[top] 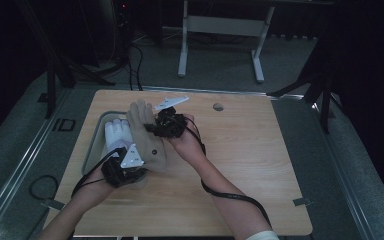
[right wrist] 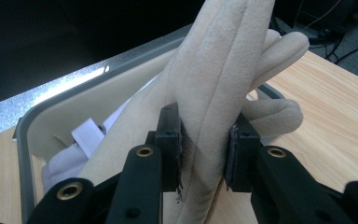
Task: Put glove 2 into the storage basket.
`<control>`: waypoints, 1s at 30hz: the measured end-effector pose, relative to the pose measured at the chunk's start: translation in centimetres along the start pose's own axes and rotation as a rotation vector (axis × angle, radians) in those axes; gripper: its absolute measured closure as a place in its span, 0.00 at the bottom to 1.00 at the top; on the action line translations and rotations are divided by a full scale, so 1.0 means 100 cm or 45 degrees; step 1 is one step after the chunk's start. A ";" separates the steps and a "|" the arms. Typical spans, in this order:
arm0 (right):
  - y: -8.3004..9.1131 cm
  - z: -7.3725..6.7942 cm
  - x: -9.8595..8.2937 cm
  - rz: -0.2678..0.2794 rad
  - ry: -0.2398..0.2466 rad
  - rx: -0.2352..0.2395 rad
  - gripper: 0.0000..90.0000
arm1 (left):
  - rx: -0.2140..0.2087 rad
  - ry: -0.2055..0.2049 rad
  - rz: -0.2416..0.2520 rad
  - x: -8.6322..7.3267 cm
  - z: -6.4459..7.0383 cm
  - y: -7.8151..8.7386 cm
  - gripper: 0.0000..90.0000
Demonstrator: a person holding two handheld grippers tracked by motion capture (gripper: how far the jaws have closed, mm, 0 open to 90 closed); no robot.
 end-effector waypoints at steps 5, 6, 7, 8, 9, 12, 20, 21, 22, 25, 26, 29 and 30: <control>-0.015 -0.009 0.007 -0.013 0.014 0.018 0.79 | 0.018 0.017 -0.018 -0.012 -0.008 0.006 0.91; -0.019 -0.010 0.008 -0.013 0.015 0.016 0.79 | 0.022 0.027 -0.018 -0.015 -0.009 0.007 0.91; -0.022 -0.012 0.008 -0.012 0.022 0.019 0.79 | 0.025 0.027 -0.018 -0.017 -0.010 0.008 0.91; -0.025 -0.014 0.008 -0.016 0.016 0.025 0.79 | 0.028 0.032 -0.018 -0.020 -0.012 0.010 0.91; -0.029 -0.015 0.009 -0.017 0.016 0.030 0.79 | 0.031 0.039 -0.024 -0.024 -0.014 0.011 0.91; -0.040 -0.018 0.009 -0.034 0.016 0.046 0.79 | 0.043 0.055 -0.037 -0.032 -0.018 0.014 0.91; -0.068 -0.029 0.016 -0.056 0.014 0.073 0.79 | 0.059 0.099 -0.069 -0.050 -0.031 0.022 0.91; -0.071 -0.030 0.017 -0.062 0.005 0.085 0.79 | 0.070 0.109 -0.071 -0.052 -0.033 0.022 0.91; -0.074 -0.030 0.019 -0.057 0.008 0.087 0.79 | 0.072 0.113 -0.069 -0.054 -0.034 0.022 0.91; -0.080 -0.031 0.021 -0.064 0.000 0.102 0.79 | 0.077 0.136 -0.068 -0.057 -0.035 0.021 0.91; -0.086 -0.032 0.021 -0.070 -0.001 0.107 0.79 | 0.080 0.138 -0.073 -0.058 -0.036 0.019 0.91; -0.098 -0.034 0.018 -0.082 0.004 0.110 0.79 | 0.054 0.168 -0.091 -0.064 -0.037 0.014 0.90; -0.098 -0.034 0.018 -0.082 0.004 0.110 0.79 | 0.054 0.168 -0.091 -0.064 -0.037 0.014 0.90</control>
Point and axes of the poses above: each handheld gripper's, and its own axes: y roughly backward along the jaws, x roughly out of its top, z roughly to its right, the point moved 10 cm from there along -y, roughly forward along the jaws, and after that the axes turned 2 degrees about x, right-handed, at the moved point
